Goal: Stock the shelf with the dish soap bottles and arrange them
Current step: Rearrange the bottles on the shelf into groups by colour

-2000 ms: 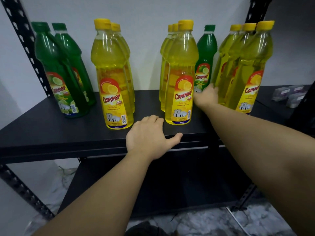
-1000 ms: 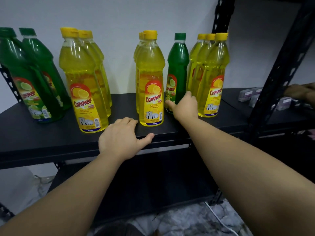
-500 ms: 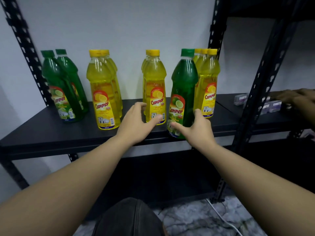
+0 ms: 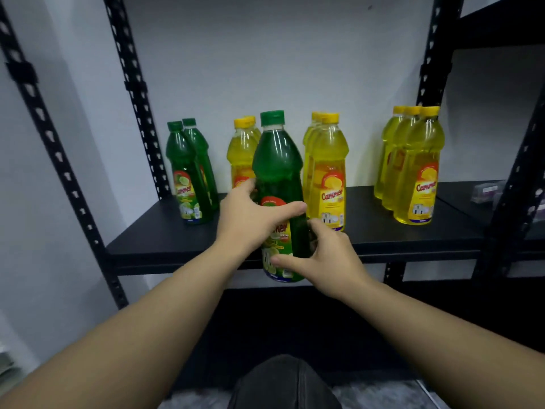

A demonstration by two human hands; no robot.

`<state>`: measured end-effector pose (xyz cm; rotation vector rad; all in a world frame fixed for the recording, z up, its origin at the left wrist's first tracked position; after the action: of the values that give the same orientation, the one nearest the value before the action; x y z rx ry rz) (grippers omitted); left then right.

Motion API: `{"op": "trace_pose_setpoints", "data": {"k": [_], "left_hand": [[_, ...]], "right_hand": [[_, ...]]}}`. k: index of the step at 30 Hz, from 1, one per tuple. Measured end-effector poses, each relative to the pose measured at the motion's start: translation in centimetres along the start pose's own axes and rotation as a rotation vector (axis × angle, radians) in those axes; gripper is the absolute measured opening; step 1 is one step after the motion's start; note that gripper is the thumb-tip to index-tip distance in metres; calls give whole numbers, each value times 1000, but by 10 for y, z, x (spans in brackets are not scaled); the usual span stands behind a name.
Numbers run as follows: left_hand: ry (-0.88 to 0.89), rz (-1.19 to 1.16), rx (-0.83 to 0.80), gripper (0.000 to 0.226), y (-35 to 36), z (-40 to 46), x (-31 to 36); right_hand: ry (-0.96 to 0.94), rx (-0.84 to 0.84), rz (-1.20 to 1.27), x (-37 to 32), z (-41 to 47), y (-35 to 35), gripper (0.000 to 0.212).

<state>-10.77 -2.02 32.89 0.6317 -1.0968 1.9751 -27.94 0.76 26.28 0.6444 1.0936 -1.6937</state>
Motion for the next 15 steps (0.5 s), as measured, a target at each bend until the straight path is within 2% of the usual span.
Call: {"op": "trace_pose_setpoints", "data": {"k": [4,7,11,15], "left_hand": [[-14,-35,103,61,-48,5,-26],[-24,1,165,70,-85,15,-42],[-77,77,248,63,-129,30,-72],[-112,165,306,62,-153,45,-100]], "right_hand": [[-71,-68,-18,-18,22,36,92],[-83,-137,-29,-19,38,54,101],[-71,-266,-127,-6,58,75,96],[-89,-290,-371,17,80,90,81]]}}
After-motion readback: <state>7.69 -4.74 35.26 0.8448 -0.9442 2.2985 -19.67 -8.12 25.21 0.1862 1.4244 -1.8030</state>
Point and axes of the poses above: each hand's wrist, its own z-axis towards the middle knuckle, its own y-axis out of the palm, x = y × z, the point moved 7 cm from there along z, towards the middle knuckle, and after that the axes turned 14 degrees about z, right-handed, at the moved point
